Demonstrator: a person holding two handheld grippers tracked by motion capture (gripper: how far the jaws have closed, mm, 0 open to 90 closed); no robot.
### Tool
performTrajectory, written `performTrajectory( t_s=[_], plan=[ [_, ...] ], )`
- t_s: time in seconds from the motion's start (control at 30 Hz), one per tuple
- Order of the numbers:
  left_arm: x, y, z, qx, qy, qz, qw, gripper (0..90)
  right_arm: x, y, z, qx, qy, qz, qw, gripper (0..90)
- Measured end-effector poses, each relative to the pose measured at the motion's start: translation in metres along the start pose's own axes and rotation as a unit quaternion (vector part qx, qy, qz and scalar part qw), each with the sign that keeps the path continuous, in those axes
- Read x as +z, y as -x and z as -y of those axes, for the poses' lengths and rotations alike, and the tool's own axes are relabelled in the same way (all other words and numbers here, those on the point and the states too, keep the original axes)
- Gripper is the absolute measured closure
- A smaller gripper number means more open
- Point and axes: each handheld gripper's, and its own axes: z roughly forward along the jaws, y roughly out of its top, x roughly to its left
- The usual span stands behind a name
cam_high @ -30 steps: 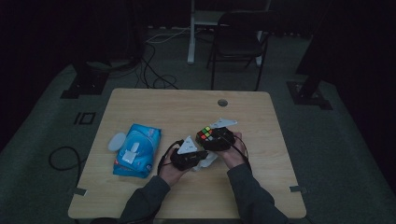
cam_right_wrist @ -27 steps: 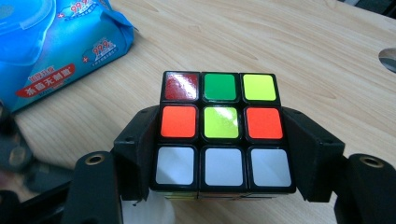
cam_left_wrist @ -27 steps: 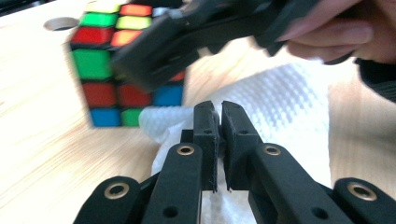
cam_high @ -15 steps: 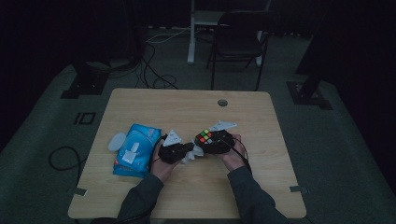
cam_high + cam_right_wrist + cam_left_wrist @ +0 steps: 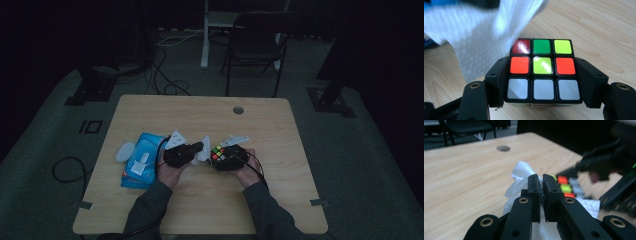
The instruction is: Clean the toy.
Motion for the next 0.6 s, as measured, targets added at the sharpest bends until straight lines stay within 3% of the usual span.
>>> performTrajectory(
  t_s=[0.17,0.27,0.47,0.6],
  plan=[
    [0.003,0.007,-0.011,0.005,0.011,0.016,0.9998,86.0,0.005,-0.006,0.001,-0.006,-0.005,-0.007,0.9999,34.3],
    [0.012,0.009,-0.008,0.01,-0.008,0.017,0.9998,84.9,0.004,-0.007,-0.001,-0.007,0.001,-0.007,0.9999,34.3],
    [0.021,0.005,0.004,-0.001,-0.032,0.017,0.9994,78.5,-0.003,-0.003,-0.005,-0.006,0.013,-0.002,0.9999,34.3],
    [0.023,0.003,0.003,-0.004,-0.046,0.021,0.9987,66.8,-0.004,-0.001,-0.004,-0.007,0.012,0.001,0.9999,34.3]
  ],
)
